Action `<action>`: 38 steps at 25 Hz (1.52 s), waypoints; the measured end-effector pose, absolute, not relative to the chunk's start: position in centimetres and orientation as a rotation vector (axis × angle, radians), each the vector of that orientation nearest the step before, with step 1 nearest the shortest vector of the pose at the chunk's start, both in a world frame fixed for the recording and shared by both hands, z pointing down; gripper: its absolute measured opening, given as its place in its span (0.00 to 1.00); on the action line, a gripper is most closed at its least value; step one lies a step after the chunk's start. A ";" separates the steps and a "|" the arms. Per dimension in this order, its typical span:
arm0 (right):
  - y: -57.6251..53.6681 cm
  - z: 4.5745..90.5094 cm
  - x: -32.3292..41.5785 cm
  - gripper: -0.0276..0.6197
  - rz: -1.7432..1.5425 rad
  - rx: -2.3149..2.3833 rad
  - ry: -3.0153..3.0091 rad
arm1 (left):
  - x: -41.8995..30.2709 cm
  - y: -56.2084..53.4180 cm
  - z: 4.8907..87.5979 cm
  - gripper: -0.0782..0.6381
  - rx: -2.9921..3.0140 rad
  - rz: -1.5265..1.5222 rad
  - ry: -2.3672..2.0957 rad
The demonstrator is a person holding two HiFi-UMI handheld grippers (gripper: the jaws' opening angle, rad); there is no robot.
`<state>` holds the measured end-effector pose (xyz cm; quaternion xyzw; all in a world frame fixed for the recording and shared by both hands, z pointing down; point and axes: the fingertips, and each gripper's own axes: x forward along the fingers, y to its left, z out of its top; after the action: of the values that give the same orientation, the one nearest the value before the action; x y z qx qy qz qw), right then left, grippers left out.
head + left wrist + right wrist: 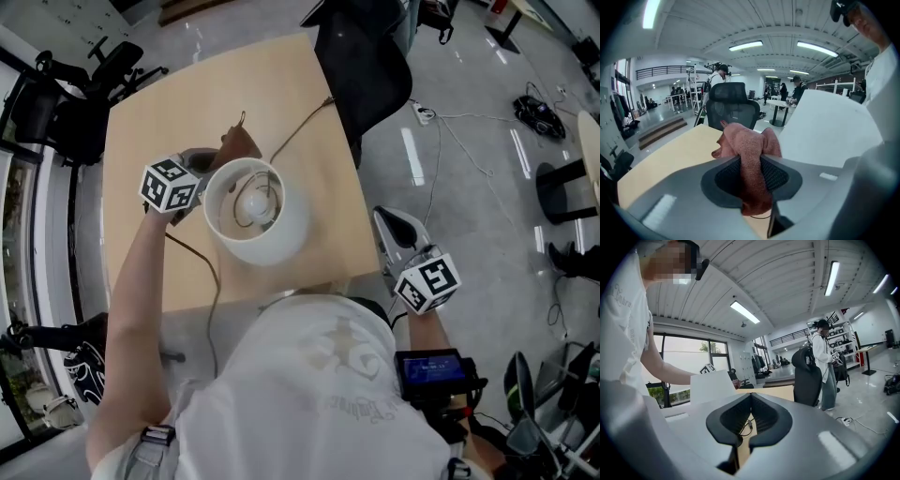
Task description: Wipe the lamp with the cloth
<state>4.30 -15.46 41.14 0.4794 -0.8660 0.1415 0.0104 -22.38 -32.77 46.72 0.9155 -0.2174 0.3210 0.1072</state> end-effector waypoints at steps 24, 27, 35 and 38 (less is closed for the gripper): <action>-15.7 42.1 7.1 0.06 0.501 1.558 -2.675 | -16.5 -32.0 38.5 0.27 2.766 0.928 0.011; -15.5 42.3 7.8 0.06 0.514 1.587 -2.653 | -15.5 -32.3 41.5 0.27 2.713 1.013 0.065; -15.1 43.0 8.9 0.06 0.539 1.625 -2.613 | -14.8 -34.0 47.1 0.27 2.657 1.124 0.010; -15.2 43.0 9.3 0.06 0.535 1.621 -2.612 | -15.0 -34.3 44.9 0.27 2.704 1.103 -0.007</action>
<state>9.25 -15.22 43.02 0.5195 -0.8371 0.1714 0.0109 -14.99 -34.26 44.88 0.9202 -0.0023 0.3755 0.1103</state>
